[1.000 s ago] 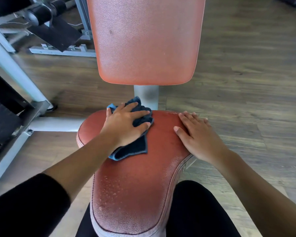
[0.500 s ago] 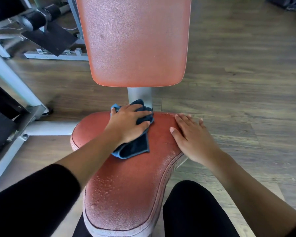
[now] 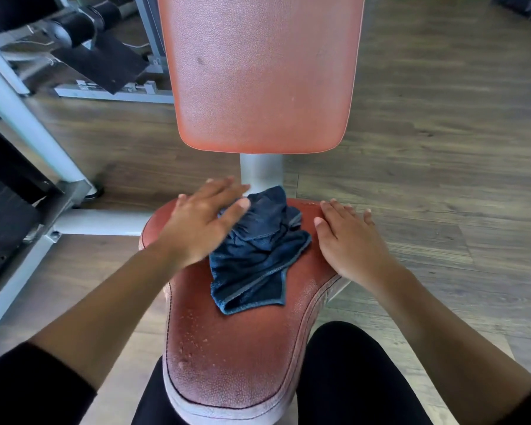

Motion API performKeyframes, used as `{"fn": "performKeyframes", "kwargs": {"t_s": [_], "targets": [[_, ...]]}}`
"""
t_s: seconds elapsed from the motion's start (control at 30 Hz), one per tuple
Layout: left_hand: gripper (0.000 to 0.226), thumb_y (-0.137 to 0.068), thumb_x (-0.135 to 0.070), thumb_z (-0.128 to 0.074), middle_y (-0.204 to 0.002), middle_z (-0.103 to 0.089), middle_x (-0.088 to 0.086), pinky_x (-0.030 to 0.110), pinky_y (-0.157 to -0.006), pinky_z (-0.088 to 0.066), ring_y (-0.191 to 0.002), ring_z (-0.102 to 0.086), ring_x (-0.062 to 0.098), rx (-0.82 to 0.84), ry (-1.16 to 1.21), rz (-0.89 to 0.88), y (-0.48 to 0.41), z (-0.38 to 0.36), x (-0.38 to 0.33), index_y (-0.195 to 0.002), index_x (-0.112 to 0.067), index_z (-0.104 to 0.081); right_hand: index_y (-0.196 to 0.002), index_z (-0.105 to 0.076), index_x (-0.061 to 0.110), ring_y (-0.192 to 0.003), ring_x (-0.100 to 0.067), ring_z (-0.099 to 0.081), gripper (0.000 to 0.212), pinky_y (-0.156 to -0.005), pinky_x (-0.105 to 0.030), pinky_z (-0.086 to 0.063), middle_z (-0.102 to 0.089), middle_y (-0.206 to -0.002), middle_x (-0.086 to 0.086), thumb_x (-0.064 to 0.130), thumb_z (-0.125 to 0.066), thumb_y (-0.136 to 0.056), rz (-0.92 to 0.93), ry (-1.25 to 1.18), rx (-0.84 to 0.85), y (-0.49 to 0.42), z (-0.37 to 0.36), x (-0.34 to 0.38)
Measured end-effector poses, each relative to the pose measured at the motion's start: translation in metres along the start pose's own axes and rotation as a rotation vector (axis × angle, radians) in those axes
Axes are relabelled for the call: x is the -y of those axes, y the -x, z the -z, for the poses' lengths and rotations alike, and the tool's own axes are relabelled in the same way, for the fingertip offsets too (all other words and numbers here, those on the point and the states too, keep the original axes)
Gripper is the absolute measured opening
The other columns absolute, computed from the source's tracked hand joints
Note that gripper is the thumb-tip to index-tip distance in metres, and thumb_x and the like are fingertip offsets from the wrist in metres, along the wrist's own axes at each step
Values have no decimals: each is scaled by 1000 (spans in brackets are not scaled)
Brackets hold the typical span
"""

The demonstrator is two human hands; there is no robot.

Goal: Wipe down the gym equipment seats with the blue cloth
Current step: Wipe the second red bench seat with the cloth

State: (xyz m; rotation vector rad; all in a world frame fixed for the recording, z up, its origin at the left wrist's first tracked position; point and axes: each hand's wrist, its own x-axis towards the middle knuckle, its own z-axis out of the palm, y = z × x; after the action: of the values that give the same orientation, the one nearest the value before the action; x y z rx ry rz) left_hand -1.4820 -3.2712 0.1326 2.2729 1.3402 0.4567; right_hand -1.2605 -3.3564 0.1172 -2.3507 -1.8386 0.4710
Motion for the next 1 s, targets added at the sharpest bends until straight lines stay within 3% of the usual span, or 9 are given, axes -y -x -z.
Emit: {"fn": "performKeyframes", "kwargs": {"t_s": [0.1, 0.2, 0.37, 0.47, 0.57, 0.67, 0.83, 1.0], "targets": [[56, -92, -61, -25, -152, -32, -7, 54, -115, -12, -143, -20, 15, -41, -164, 138, 1, 8, 41, -140, -37, -42, -151, -21, 13, -146, -22, -15, 54, -120, -43, -5, -21, -158, -7, 38, -20, -103, 30, -97, -56, -2, 4, 24], [49, -99, -48, -27, -158, -17, -6, 48, -116, -5, -147, -8, 20, 79, -236, 293, 1, 5, 60, -147, -37, -28, -150, -22, 13, -146, -24, -14, 54, -120, -42, -8, -20, -158, -10, 39, -25, -103, 117, -175, -82, -5, 6, 58], [51, -100, -48, -22, -160, -7, -7, 48, -118, -2, -147, -2, 21, 113, -319, 321, 3, 2, 59, -149, -39, -15, -149, -26, 30, -146, -29, -8, 64, -117, -51, -6, -18, -159, -3, 59, -35, -93, 259, -95, -20, -8, -11, 111], [52, -101, -42, -17, -160, -5, 0, 55, -115, -1, -147, 1, 23, 155, -447, 364, -4, -1, 47, -152, -30, -10, -146, -34, 35, -146, -30, -11, 67, -117, -53, -9, -29, -155, 1, 64, -43, -86, 263, -48, -39, -7, -21, 112], [62, -99, -50, -17, -160, 0, 8, 54, -116, 1, -147, 6, 25, 138, -397, 423, -6, -12, 32, -152, -21, -7, -143, -38, 36, -144, -28, -17, 66, -117, -50, -15, -37, -150, 3, 66, -41, -84, 266, -68, -114, 1, -24, 100], [69, -93, -61, -13, -160, 4, 5, 50, -116, 2, -147, 9, 23, 105, -410, 423, -4, -18, 30, -152, -27, -2, -141, -40, 40, -144, -23, -20, 68, -117, -49, -14, -39, -148, 8, 66, -37, -79, 240, -85, -135, -1, -23, 89], [62, -91, -65, -9, -160, 5, -2, 52, -116, 3, -146, 10, 23, 128, -422, 386, -5, -17, 31, -149, -44, 0, -140, -40, 44, -143, -19, -21, 60, -116, -52, -14, -40, -147, 14, 60, -50, -83, 156, -89, -108, -40, -16, 76], [71, -83, -75, -6, -160, 5, -5, 52, -116, 3, -146, 10, 23, 130, -431, 383, -6, -18, 33, -148, -47, 0, -141, -41, 43, -144, -19, -21, 56, -118, -45, -15, -41, -147, 12, 56, -48, -87, 208, -91, -153, -31, -18, 68]]}}
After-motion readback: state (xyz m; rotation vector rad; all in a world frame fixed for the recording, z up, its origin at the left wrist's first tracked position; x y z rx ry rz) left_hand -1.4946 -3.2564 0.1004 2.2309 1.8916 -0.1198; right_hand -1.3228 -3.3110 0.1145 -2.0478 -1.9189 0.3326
